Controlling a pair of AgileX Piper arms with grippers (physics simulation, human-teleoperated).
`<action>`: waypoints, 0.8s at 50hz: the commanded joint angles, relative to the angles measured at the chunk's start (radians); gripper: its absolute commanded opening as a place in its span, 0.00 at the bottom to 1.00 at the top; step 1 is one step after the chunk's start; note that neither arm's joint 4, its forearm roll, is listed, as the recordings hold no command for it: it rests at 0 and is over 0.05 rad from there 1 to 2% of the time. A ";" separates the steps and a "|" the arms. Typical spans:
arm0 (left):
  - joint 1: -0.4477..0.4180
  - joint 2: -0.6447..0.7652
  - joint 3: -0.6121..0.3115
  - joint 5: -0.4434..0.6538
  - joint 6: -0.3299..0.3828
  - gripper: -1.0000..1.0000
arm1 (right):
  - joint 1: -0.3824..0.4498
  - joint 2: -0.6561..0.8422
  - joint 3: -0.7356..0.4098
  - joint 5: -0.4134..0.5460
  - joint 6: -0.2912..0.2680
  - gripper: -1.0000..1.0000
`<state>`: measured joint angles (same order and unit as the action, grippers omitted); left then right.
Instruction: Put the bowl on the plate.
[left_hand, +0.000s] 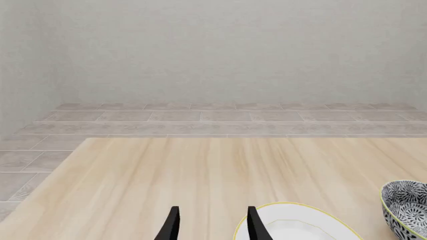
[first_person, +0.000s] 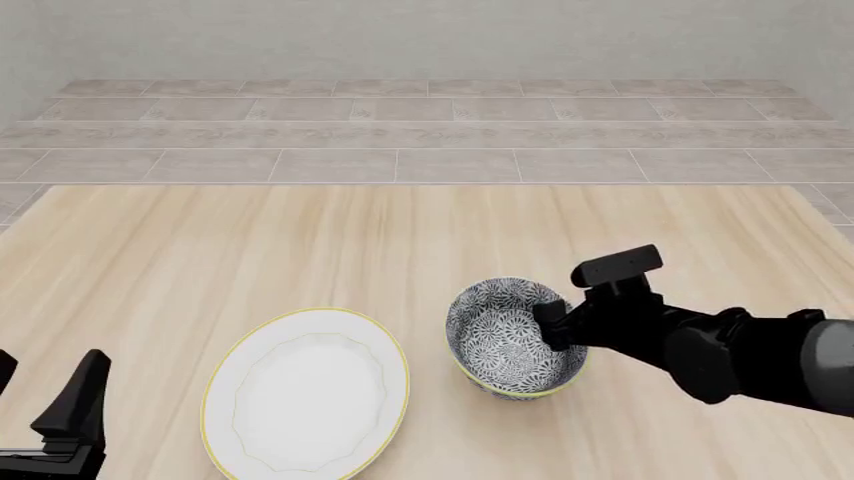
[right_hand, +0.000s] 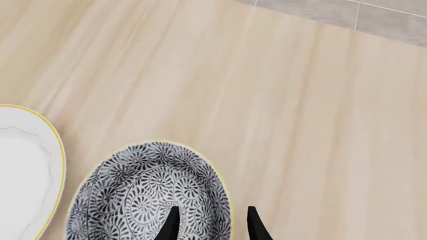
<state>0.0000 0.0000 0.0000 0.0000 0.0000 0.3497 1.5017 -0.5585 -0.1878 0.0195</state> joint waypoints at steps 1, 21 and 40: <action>0.000 0.000 0.000 0.000 0.000 1.00 | 0.002 0.012 0.003 -0.012 0.006 1.00; 0.000 0.000 0.000 0.000 0.000 1.00 | 0.003 0.032 0.003 -0.024 0.013 1.00; 0.000 0.000 0.000 0.000 0.000 1.00 | 0.005 0.054 0.004 -0.037 0.026 1.00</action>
<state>0.0000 0.0000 0.0000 0.0000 0.0000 0.3524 1.5468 -0.5549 -0.2201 0.0393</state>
